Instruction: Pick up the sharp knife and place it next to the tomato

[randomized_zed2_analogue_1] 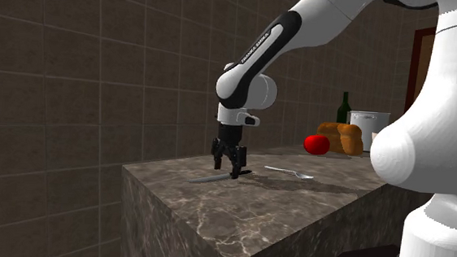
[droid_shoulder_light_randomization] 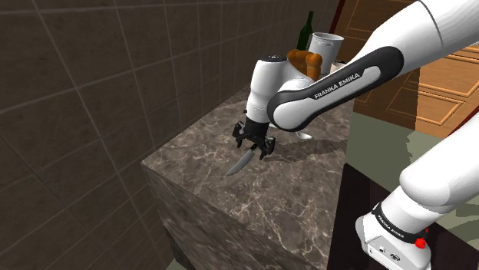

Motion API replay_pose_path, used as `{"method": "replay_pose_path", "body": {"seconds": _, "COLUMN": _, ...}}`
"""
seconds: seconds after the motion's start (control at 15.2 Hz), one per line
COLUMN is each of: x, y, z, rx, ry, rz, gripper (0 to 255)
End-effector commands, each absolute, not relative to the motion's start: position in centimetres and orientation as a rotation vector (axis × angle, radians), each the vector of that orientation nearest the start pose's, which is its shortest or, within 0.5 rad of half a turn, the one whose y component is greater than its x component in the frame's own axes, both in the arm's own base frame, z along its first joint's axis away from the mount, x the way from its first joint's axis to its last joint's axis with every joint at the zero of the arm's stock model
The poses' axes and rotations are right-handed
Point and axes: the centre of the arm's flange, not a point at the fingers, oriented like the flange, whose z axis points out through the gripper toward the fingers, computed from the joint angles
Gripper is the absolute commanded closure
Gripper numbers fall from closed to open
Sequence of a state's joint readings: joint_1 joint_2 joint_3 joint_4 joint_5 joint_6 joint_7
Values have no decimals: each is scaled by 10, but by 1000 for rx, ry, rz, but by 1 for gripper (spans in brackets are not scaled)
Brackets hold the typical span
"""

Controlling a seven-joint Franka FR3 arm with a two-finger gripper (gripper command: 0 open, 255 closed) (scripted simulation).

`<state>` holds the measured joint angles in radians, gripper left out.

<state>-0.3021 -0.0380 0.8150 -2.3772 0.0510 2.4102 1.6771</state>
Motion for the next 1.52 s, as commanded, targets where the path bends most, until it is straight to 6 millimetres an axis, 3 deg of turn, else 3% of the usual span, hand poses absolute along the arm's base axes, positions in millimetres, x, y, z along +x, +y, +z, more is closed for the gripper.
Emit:
{"method": "replay_pose_path", "body": {"seconds": 0.0, "x": 434, "y": 246, "z": 336, "rx": -2545, "ry": 1743, "rz": -32, "gripper": 0}}
{"method": "replay_pose_path", "body": {"seconds": 0.26, "x": 434, "y": 246, "z": 336, "rx": -2545, "ry": 1743, "rz": -32, "gripper": 0}}
{"method": "replay_pose_path", "body": {"seconds": 0.33, "x": 434, "y": 246, "z": 336, "rx": -2545, "ry": 1743, "rz": -32, "gripper": 255}}
{"method": "replay_pose_path", "body": {"seconds": 0.92, "x": 434, "y": 246, "z": 336, "rx": -2545, "ry": 1743, "rz": -32, "gripper": 255}}
{"method": "replay_pose_path", "body": {"seconds": 1.45, "x": 434, "y": 246, "z": 379, "rx": -2545, "ry": 1743, "rz": -32, "gripper": 255}}
